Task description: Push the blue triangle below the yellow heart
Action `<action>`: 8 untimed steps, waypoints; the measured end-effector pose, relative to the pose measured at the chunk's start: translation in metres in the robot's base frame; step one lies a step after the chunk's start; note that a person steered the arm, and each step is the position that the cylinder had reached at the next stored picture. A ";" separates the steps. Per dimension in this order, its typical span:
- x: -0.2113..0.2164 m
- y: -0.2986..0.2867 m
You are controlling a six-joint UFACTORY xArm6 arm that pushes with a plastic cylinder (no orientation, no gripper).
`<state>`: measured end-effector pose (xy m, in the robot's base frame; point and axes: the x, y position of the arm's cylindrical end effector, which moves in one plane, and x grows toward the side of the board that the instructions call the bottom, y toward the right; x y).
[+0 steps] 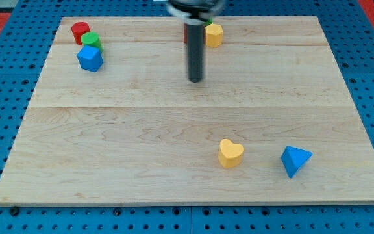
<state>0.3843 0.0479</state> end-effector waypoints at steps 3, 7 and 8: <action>0.063 0.085; 0.172 0.182; 0.175 0.156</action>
<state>0.5597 0.2039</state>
